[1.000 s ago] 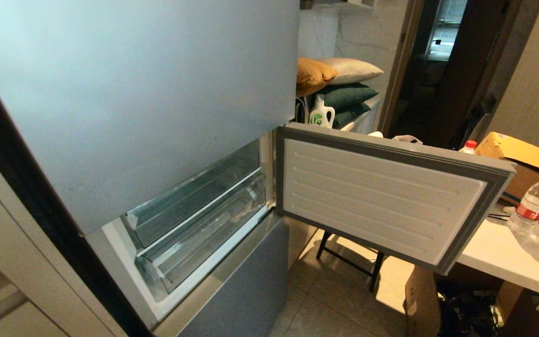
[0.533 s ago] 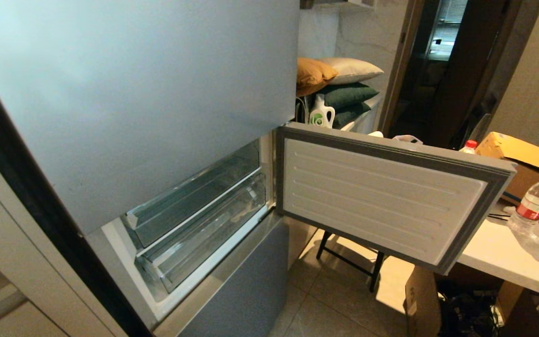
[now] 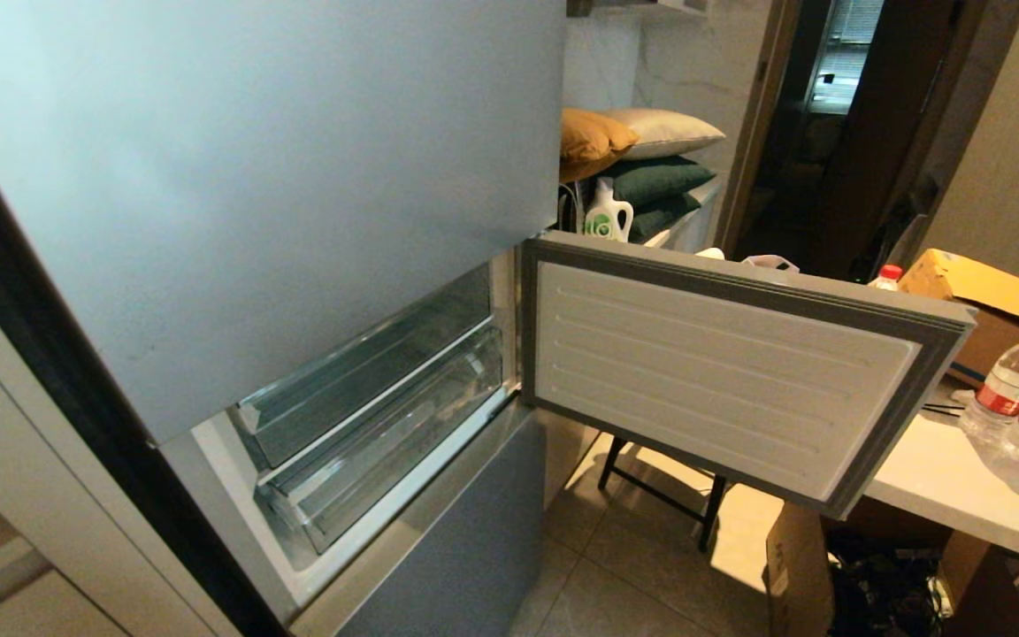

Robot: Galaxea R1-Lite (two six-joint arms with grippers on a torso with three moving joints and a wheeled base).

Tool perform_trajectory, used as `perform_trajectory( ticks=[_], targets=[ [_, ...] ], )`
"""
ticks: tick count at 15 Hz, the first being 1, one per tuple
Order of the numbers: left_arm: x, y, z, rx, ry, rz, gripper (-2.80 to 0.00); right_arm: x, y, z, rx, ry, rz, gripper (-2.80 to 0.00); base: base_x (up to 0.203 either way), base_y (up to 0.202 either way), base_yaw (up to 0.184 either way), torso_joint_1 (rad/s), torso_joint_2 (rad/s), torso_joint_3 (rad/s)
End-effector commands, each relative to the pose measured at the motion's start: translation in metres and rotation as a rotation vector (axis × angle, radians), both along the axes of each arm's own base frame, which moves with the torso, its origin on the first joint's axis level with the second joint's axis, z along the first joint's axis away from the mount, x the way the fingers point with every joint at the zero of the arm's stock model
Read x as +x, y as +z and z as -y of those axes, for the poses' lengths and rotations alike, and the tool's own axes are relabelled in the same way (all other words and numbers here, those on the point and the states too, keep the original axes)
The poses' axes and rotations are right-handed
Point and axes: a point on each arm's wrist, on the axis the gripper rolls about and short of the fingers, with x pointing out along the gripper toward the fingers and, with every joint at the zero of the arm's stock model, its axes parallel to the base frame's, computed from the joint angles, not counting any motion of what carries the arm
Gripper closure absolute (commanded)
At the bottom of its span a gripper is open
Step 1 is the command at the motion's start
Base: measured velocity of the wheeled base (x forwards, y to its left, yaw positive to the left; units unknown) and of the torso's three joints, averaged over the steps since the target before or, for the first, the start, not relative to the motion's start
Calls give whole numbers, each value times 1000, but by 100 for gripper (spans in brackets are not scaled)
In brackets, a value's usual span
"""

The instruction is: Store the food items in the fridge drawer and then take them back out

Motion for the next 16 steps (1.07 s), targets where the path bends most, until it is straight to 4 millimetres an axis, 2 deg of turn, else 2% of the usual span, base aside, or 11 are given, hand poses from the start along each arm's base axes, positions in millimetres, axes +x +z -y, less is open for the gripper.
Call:
perform_trajectory(
  ticks=[1,3,6,10,13,16],
  targets=[
    [0,0,0,0,1,0,0,22,-9,4,11,46,-7,0,0,0,0,0,0,0],
    [0,0,0,0,1,1,0,46,-12,6,-18,93,18,0,0,0,0,0,0,0],
    [0,0,0,0,1,1,0,83,-18,-6,-64,179,81,0,0,0,0,0,0,0],
    [0,0,0,0,1,0,0,124,-30,-17,-45,189,109,0,0,0,0,0,0,0],
    [0,0,0,0,1,0,0,135,-28,-17,-52,197,133,0,0,0,0,0,0,0],
    [0,0,0,0,1,0,0,138,-26,-16,-62,206,151,0,0,0,0,0,0,0]
  ],
)
